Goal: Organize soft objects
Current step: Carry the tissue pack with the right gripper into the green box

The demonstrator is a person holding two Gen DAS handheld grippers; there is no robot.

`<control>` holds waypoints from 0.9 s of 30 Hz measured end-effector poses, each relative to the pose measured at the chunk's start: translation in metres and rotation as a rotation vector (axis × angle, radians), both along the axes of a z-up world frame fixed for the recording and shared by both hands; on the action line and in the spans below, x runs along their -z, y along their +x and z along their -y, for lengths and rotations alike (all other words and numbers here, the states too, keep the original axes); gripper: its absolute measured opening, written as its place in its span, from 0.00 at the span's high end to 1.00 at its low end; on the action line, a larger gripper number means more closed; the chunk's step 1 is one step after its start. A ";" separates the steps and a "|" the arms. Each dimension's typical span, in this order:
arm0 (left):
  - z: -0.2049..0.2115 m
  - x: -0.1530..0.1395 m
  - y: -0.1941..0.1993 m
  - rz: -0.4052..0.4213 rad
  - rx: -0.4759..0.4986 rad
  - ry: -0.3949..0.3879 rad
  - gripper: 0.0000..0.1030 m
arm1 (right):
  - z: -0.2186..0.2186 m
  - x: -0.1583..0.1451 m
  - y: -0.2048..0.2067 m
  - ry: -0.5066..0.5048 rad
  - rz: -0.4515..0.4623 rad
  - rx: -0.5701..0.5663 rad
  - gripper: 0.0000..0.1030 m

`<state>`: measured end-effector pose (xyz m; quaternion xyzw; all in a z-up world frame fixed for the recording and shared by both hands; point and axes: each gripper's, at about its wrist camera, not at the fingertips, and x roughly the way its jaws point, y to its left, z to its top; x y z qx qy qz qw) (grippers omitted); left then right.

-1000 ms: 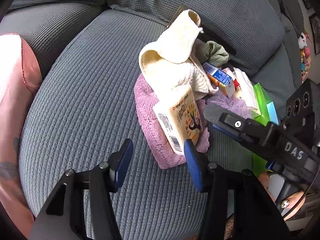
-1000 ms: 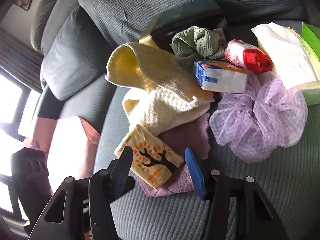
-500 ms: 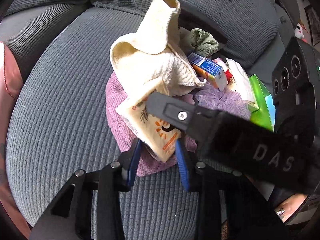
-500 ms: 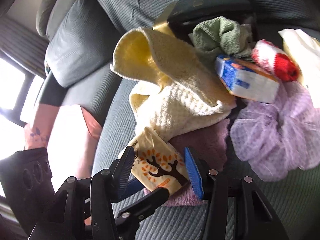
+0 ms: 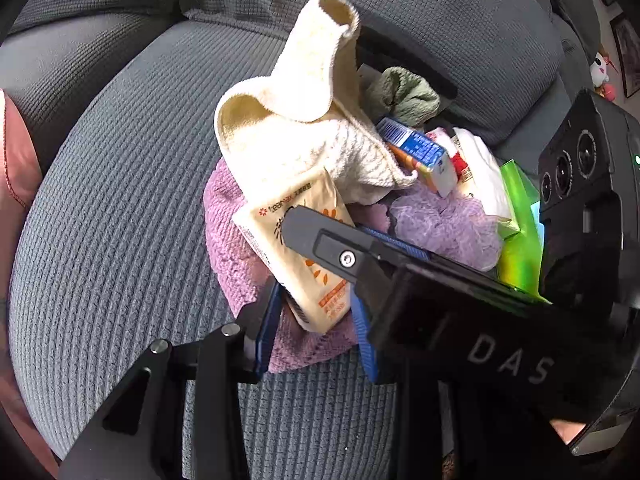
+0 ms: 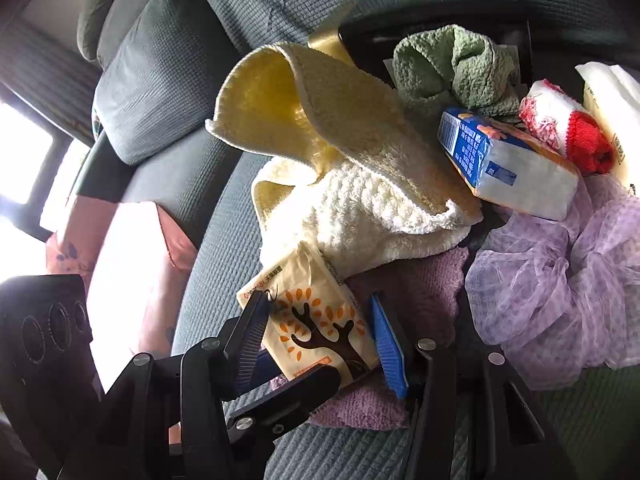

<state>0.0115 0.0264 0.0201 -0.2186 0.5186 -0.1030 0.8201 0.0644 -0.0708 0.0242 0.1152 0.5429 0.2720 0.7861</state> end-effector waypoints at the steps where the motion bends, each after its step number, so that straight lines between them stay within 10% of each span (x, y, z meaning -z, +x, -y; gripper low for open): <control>1: -0.001 -0.002 -0.002 0.008 0.006 -0.003 0.69 | 0.000 -0.003 -0.002 -0.004 0.010 0.000 0.48; 10: 0.011 -0.042 -0.021 0.165 0.059 -0.002 0.69 | 0.028 -0.048 -0.025 0.022 0.149 0.098 0.48; 27: 0.159 -0.126 -0.022 0.487 0.353 0.042 0.68 | 0.167 -0.132 -0.077 0.161 0.450 0.425 0.48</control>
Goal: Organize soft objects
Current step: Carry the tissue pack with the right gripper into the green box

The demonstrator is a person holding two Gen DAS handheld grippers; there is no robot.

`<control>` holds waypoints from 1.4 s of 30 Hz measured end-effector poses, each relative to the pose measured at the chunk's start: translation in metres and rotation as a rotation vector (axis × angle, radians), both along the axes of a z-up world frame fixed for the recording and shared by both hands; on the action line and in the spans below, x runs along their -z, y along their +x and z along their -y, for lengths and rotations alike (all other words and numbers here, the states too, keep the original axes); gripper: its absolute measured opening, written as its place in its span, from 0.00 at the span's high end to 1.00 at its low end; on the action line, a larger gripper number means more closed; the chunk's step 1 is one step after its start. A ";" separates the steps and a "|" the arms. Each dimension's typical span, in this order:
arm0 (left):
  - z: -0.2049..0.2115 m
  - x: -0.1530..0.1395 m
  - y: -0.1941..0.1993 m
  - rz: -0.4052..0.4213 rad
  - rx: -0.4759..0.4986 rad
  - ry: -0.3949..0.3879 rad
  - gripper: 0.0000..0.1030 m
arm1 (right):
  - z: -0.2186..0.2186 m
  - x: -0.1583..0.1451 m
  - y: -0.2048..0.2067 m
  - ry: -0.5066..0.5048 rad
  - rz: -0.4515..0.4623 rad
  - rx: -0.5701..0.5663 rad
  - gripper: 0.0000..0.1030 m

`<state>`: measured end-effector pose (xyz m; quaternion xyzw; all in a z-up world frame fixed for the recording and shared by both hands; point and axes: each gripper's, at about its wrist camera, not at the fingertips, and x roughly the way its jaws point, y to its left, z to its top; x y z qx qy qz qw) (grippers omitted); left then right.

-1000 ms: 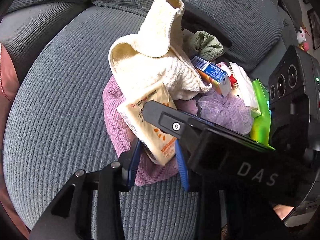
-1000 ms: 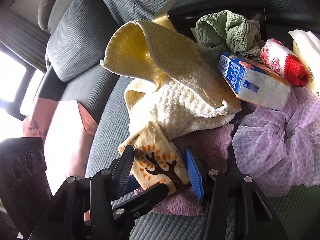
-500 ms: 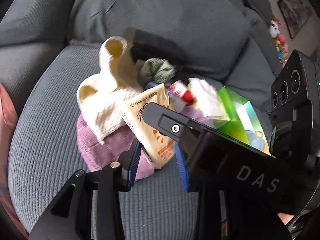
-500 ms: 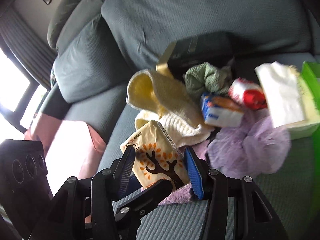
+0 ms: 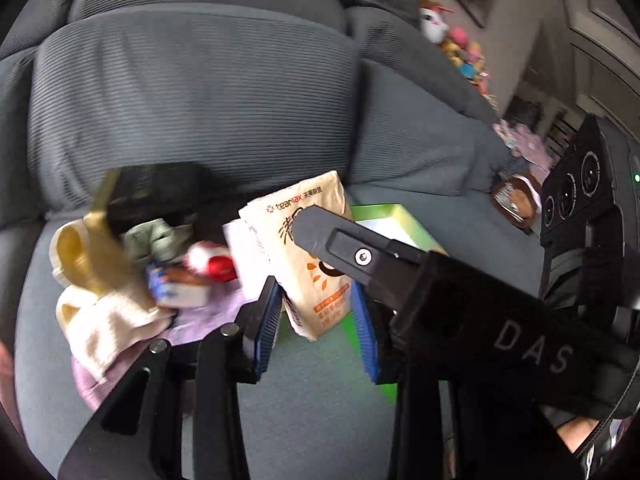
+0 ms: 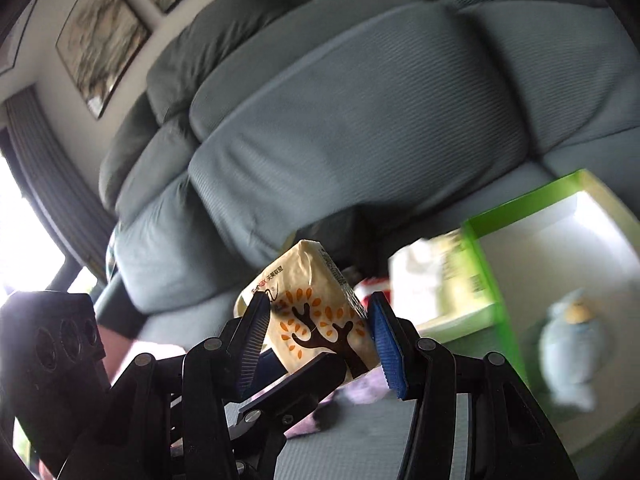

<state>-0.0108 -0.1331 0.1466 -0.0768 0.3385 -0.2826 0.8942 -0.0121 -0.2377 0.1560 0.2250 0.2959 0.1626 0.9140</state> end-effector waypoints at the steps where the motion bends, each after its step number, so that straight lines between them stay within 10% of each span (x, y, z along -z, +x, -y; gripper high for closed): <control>1: 0.008 0.001 0.002 0.005 0.020 -0.001 0.68 | 0.007 -0.001 -0.003 0.005 0.005 0.021 0.48; 28: 0.127 0.045 0.036 -0.131 0.302 -0.058 0.63 | 0.147 0.049 -0.033 0.157 -0.077 0.500 0.47; 35: 0.071 0.031 0.019 -0.058 0.137 -0.046 0.08 | 0.151 0.040 -0.047 0.082 -0.048 0.601 0.41; 42: -0.058 0.081 0.007 -0.055 -0.341 0.098 0.05 | 0.122 0.028 -0.041 0.004 -0.039 0.516 0.37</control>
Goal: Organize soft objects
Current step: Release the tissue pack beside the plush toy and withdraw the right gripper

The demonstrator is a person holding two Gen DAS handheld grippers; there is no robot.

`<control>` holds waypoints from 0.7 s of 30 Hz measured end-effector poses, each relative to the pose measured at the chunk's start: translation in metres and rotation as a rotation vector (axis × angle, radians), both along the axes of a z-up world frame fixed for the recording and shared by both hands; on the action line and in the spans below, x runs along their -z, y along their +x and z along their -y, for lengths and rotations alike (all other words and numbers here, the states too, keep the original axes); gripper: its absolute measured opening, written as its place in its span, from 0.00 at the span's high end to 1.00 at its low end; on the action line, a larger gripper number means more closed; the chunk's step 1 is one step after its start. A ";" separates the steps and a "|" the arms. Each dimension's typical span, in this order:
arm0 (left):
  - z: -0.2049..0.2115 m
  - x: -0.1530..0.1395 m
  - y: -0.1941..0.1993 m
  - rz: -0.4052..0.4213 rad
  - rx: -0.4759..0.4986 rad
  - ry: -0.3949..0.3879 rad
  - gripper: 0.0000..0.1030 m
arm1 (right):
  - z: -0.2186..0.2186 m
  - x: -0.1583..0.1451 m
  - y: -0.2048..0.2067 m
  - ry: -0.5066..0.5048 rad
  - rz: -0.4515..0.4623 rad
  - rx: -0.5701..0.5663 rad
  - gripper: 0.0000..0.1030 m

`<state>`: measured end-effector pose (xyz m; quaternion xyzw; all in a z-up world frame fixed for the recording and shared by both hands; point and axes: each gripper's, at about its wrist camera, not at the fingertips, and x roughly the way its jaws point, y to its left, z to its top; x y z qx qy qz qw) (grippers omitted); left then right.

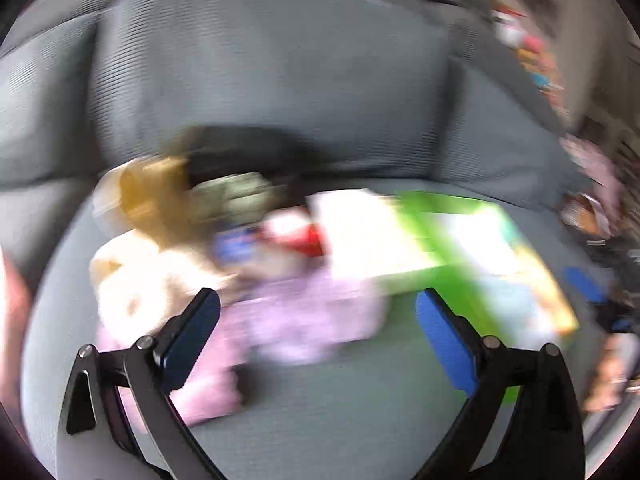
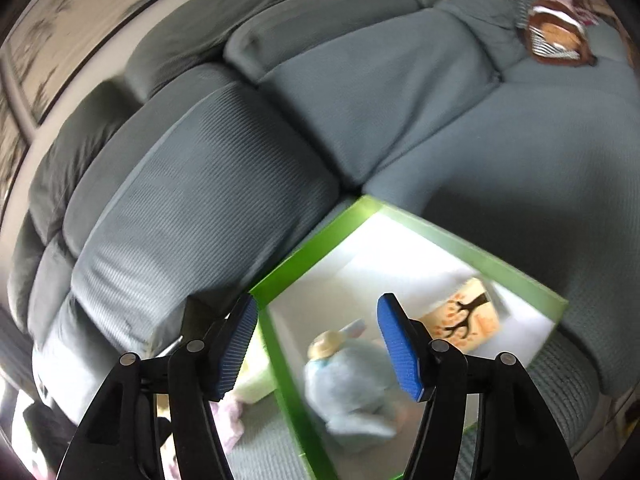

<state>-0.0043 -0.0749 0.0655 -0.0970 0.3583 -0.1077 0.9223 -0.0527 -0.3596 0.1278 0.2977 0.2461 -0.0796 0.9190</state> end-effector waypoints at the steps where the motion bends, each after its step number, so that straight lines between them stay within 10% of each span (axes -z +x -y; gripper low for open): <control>1: -0.013 0.011 -0.002 -0.009 -0.039 0.010 0.05 | -0.009 -0.002 0.004 -0.016 -0.005 -0.021 0.33; 6: -0.049 0.061 0.006 -0.092 -0.204 0.203 0.05 | -0.061 -0.011 0.022 -0.101 -0.028 -0.148 0.29; 11: -0.073 0.091 0.018 -0.194 -0.222 0.153 0.01 | -0.122 -0.001 0.046 -0.163 -0.061 -0.301 0.29; 21: -0.066 0.090 0.016 -0.196 -0.220 0.196 0.01 | -0.148 0.027 0.073 -0.331 -0.237 -0.209 0.29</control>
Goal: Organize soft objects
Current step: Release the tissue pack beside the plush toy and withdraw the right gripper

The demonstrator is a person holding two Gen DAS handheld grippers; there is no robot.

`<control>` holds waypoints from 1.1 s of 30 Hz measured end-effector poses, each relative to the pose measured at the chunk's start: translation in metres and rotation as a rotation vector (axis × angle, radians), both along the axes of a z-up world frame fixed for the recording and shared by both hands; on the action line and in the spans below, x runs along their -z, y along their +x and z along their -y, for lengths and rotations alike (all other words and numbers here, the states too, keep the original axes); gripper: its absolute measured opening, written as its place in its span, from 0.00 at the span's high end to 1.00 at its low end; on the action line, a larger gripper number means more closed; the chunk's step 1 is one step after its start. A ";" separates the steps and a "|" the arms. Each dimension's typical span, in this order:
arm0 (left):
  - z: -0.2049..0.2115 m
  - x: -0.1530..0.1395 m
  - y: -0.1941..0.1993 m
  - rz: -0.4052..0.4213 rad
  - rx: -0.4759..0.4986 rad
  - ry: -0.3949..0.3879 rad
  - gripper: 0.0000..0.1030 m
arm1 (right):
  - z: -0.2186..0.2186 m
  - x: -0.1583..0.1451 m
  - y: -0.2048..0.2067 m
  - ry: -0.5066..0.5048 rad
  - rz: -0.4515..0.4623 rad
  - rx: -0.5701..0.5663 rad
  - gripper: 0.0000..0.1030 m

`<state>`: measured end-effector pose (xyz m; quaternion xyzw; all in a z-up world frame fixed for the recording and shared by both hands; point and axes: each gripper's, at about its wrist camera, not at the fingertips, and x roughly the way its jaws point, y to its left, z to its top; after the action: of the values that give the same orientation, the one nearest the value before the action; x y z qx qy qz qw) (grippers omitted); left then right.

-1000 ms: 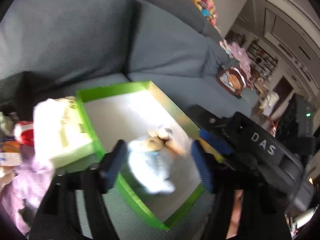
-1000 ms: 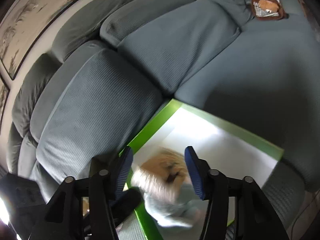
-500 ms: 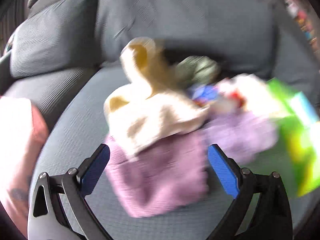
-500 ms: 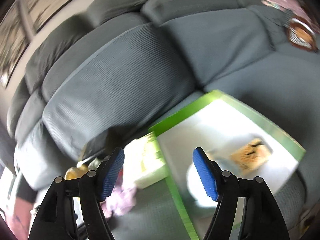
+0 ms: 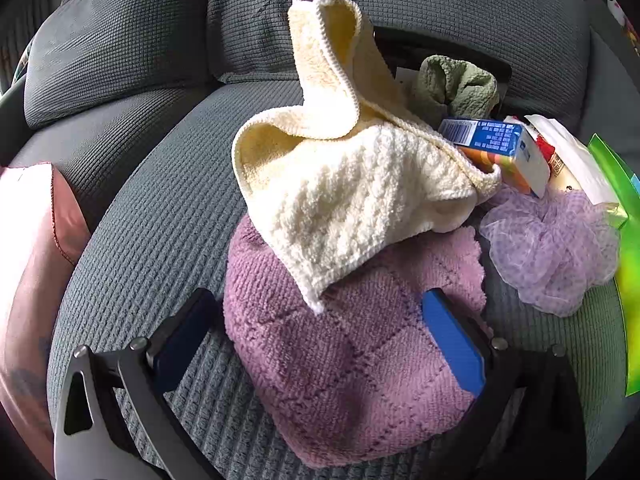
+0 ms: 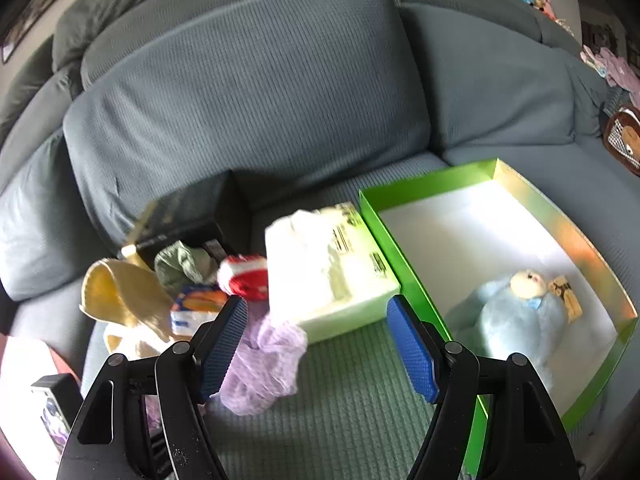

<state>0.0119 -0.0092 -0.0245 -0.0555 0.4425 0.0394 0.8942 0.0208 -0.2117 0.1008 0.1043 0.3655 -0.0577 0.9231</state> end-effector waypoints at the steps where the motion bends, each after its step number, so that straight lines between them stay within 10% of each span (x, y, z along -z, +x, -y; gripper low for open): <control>1: 0.001 -0.001 0.003 -0.001 0.000 -0.002 0.01 | 0.003 0.003 0.000 0.000 -0.012 0.010 0.29; 33: 0.002 -0.001 0.004 0.002 -0.009 -0.001 0.01 | -0.010 0.001 -0.002 -0.003 -0.024 0.009 0.29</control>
<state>0.0155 -0.0115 -0.0240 -0.0578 0.4414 0.0431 0.8944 0.0184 -0.2019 0.1003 0.1040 0.3760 -0.0638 0.9185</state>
